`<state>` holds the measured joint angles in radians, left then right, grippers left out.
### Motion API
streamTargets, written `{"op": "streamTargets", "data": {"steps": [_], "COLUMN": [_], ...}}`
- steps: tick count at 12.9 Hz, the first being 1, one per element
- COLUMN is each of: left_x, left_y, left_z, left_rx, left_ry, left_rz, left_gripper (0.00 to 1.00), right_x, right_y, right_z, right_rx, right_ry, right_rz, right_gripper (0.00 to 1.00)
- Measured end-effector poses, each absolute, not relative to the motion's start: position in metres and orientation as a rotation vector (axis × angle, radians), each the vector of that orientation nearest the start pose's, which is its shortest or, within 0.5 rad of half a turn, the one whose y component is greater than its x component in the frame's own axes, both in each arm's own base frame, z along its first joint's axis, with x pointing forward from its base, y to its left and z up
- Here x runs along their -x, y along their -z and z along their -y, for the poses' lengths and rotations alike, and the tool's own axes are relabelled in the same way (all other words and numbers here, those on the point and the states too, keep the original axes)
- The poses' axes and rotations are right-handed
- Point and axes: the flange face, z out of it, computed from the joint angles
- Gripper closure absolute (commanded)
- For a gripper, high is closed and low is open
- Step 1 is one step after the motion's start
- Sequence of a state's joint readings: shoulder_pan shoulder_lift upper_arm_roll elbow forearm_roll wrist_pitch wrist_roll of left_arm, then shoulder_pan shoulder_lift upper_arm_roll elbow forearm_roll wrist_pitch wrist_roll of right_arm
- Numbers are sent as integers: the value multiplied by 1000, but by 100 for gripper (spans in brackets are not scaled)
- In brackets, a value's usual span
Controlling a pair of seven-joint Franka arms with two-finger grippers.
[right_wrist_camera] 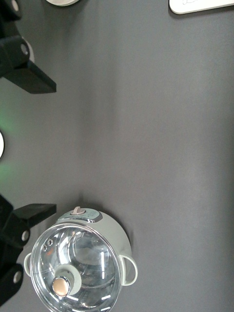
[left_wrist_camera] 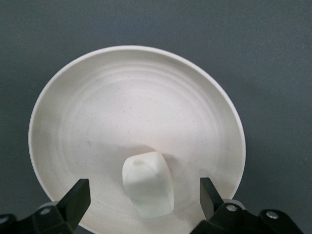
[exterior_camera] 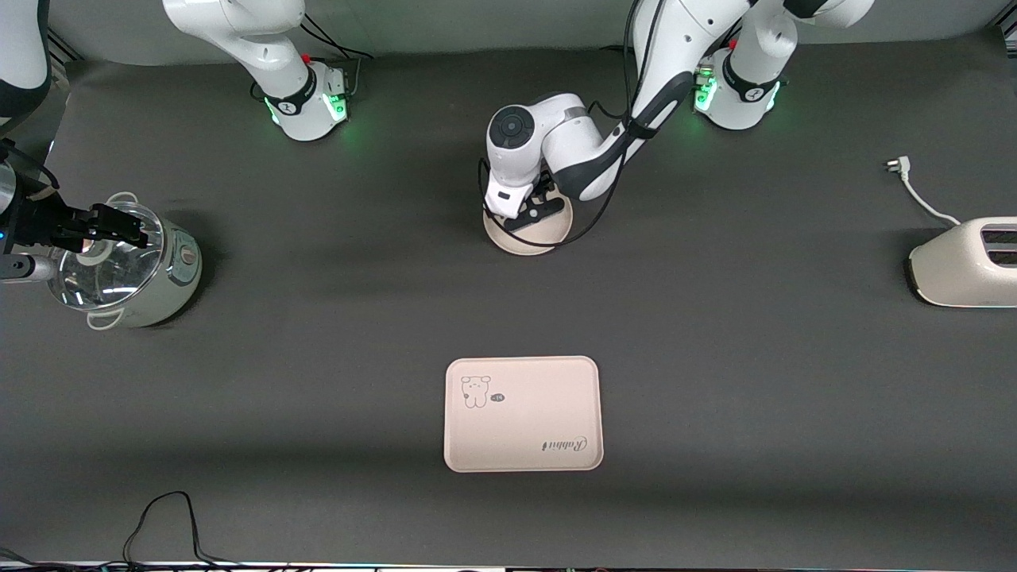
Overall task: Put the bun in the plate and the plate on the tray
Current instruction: 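Lower the bun onto the plate and open the left gripper, then withdraw the left gripper from the plate back to its side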
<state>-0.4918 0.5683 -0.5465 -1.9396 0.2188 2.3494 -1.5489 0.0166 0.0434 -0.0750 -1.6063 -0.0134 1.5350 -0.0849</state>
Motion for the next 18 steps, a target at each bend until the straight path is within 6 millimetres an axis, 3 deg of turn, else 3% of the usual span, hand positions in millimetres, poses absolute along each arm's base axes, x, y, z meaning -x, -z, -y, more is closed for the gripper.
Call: {"op": "streamTargets", "data": {"steps": [3,5,7,10,13,15,18], "left_x": [-337,-375,-416,-481,-529,-537,-538], "left_y": [-229,-254,-292,-366,-442,-482,-519], "left_z": [518,495,458,366,243,174,91], "left_rx": [3053,3031,3012,2987,3020,3029,3062], "left_ry": [-204,-161,-110,-111,-131,-125,-113], "left_rz": [663,695,650,572,494,453,366], "left_gripper": [1,1,1,1,1,1,0], "right_x": [-560,-560,-560,-559,-559,-559,-558], "right_y": [-581,-581,-581,-582,-583,-583,-584], "right_z": [33,33,33,32,30,28,27], "right_rx": [3144,3144,3145,3145,3145,3145,3145], "right_ry": [-182,-182,-181,-177,-177,-175,-176], "right_rz": [42,42,43,46,50,57,61], "right_gripper": [0,0,0,0,0,0,0]}}
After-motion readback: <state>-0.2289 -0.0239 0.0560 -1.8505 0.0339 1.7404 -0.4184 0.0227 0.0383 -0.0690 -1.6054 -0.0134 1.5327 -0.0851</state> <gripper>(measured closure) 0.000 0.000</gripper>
